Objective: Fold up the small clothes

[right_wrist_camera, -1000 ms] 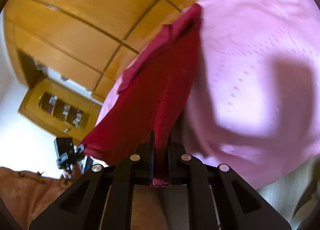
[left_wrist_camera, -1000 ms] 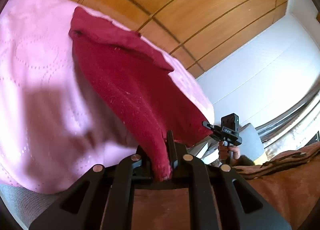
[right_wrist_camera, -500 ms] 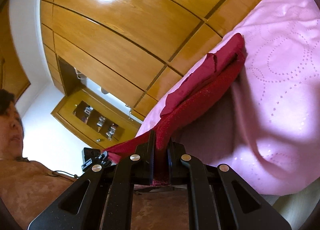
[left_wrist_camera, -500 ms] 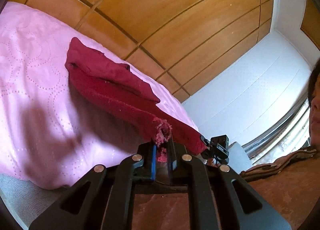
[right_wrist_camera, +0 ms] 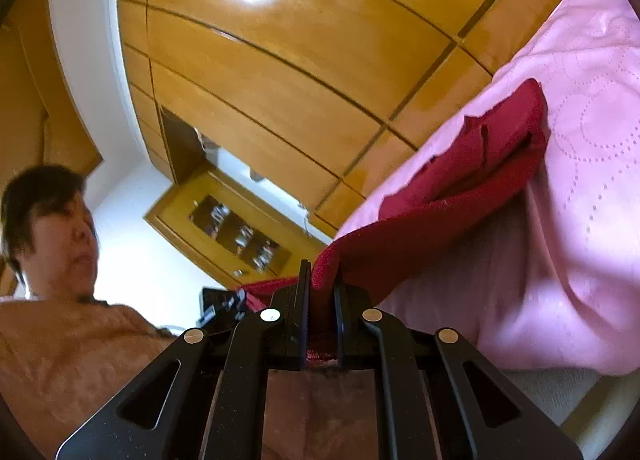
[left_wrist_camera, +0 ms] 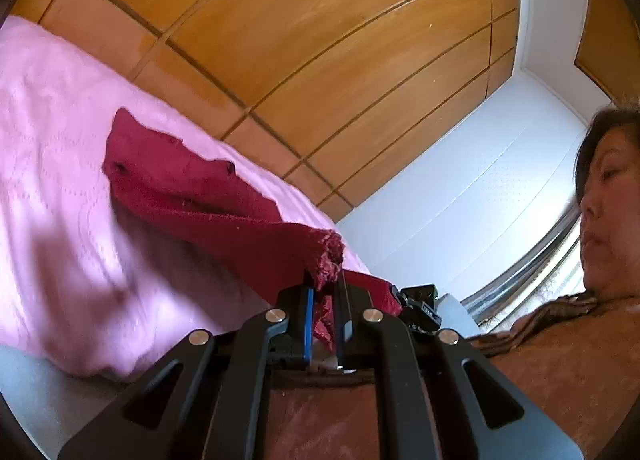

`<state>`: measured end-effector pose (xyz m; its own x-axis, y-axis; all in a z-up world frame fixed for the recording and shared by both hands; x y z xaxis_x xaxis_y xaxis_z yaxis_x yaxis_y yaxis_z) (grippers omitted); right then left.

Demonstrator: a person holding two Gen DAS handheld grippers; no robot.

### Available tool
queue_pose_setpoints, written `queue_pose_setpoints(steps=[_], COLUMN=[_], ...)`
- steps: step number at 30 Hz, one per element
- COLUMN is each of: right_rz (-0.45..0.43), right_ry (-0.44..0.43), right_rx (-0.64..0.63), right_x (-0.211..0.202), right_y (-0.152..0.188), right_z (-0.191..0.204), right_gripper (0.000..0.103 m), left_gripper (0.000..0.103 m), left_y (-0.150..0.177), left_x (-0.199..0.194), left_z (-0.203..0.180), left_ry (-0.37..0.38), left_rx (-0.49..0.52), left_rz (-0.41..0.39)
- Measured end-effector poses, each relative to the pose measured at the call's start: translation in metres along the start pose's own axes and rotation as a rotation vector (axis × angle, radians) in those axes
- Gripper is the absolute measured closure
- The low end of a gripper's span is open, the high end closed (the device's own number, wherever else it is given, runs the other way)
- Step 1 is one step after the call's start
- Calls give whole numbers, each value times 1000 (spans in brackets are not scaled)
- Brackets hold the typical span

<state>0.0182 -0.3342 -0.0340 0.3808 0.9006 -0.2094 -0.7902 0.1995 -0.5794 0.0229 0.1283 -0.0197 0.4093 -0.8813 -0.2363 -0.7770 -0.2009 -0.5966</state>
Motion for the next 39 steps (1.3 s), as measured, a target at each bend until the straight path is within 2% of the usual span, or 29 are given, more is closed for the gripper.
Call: queue_pose_setpoints(steps=[2,5,8,12,18,27,33,35,36,37,39], right_rz=[-37,-85,-99,-113,-144,-132,-113,-105,-105,-109,-154], right_ry=[-19,-14,4,32,41,153,252,297,302,301,285], right_rx=[12,54,82,122,255,430,452,452,446,439,423], right_x=[1,3,14,31,59,107,124,126,126,127,124], right_y=[-13,-37,-62,-92,-135,-179,-185,-185,-186,-188,-194], right_z=[-6,-26,-48,-76,-127,-205,-235,-241,-243,-242,-238], right_gripper=[94,94,94,94,94,94,94,86,76,58,40], left_gripper=[96,96,96,96,96,96,93,82,64,55,46], left_y=[-11,-35,-58,-84,-125,-162,-173,-175,-177,-178,-181], left_x=[0,7,21,42,77,127,156,164,166,169,168], left_z=[9,32,50,61,111,206,247,260,266,270,271], left_ry=[6,-43,-108,-152,-186,-308,-436,-519,-534,-528,-482], left_rx=[-18,-37,-8,47,-19,-166,-169,-173,-181,-206,-250], left_rz=[-19,-18,-1,14,13,34,76,81,79,68,39])
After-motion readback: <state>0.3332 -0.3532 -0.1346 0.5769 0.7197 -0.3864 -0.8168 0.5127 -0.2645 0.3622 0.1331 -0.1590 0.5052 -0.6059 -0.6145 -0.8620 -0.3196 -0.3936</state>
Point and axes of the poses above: each gripper's, at about its wrist camera, not at the fingertips, and x roughly the way its jaws point, z to its left, y to its underside, the point moved 8 cm from there along x, roughly the way its jaws point, and after that the axes turned 8 degrees about z, right-handed, at the moved point
